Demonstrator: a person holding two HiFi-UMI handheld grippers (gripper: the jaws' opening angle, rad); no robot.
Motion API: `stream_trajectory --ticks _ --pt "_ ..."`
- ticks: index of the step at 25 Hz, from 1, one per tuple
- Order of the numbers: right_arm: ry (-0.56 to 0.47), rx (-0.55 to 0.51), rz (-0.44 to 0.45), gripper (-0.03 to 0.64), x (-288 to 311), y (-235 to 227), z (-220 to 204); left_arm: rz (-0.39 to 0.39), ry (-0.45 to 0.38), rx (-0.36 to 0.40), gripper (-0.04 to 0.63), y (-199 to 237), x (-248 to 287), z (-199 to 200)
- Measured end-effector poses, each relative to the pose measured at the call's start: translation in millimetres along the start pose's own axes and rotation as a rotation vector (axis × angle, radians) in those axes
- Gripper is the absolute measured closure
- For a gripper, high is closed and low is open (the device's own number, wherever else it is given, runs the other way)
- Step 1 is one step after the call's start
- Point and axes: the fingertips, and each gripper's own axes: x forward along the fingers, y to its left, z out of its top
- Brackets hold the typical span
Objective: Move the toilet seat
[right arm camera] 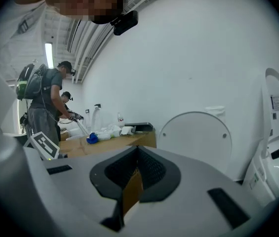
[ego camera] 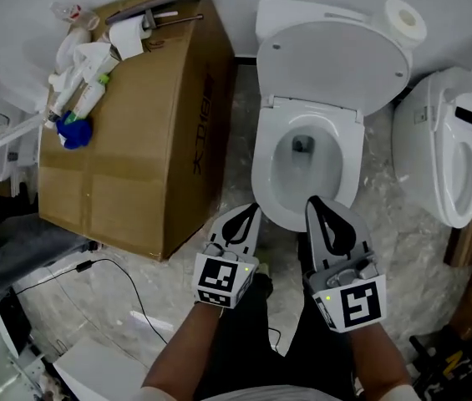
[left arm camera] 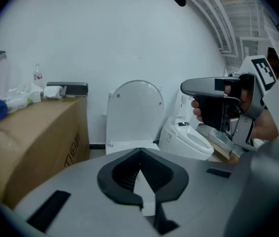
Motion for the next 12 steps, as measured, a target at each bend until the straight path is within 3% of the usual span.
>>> stream_trajectory --ticks 7,12 --pt "0.046 0.038 -0.011 0.604 27.3 -7.4 -90.7 0.027 0.058 -0.137 0.586 36.8 45.5 -89.1" --pt "0.057 0.079 0.013 0.604 52.7 0.6 -123.1 0.023 0.09 -0.218 0.584 52.9 77.7 -131.4"
